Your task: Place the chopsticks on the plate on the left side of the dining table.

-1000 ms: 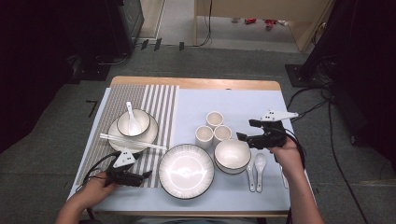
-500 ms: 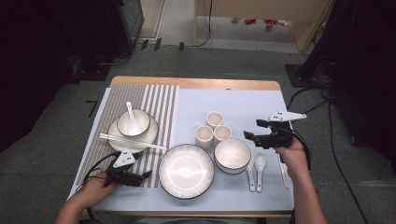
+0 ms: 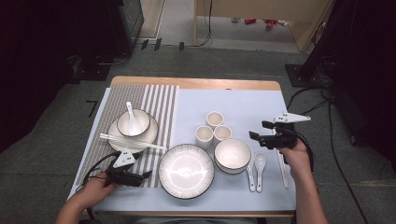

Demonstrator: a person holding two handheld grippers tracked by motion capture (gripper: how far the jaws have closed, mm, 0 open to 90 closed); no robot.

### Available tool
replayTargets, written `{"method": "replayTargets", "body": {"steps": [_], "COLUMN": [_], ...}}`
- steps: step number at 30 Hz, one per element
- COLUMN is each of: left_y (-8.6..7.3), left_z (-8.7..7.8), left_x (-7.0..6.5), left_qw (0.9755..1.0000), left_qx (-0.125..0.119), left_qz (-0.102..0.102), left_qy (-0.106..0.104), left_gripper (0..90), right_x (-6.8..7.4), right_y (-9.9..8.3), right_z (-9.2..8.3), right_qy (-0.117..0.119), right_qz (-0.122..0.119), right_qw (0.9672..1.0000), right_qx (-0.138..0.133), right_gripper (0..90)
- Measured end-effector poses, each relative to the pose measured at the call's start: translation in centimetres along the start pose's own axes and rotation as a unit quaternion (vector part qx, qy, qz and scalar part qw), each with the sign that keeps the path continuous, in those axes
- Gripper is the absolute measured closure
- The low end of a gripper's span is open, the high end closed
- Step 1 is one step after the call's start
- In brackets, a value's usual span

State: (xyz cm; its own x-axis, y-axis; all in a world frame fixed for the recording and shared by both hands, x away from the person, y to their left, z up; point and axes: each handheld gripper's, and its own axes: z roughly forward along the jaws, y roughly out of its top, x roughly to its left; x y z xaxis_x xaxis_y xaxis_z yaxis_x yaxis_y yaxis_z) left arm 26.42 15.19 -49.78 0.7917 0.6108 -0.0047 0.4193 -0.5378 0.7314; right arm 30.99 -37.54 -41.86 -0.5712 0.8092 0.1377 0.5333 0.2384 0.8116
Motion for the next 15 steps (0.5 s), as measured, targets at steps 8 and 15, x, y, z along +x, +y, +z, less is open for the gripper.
{"method": "replayTargets", "body": {"steps": [8,15], "left_y": [0.0,0.0], "left_z": [0.0,0.0], "left_x": [0.0,0.0], "left_qw": [1.0000,1.0000], "left_qx": [0.000,0.000], "left_qz": [0.000,0.000], "left_qy": [0.000,0.000], "left_gripper": [17.5,17.5], "right_x": [-0.9,-1.7], "right_y": [-0.9,-1.7], "right_z": [0.1,0.3], "right_qy": [-0.015,-0.026], "right_qz": [0.005,0.013], "right_qw": [0.9999,0.9996], "right_qx": [-0.001,0.001], "right_gripper": [24.0,24.0]}}
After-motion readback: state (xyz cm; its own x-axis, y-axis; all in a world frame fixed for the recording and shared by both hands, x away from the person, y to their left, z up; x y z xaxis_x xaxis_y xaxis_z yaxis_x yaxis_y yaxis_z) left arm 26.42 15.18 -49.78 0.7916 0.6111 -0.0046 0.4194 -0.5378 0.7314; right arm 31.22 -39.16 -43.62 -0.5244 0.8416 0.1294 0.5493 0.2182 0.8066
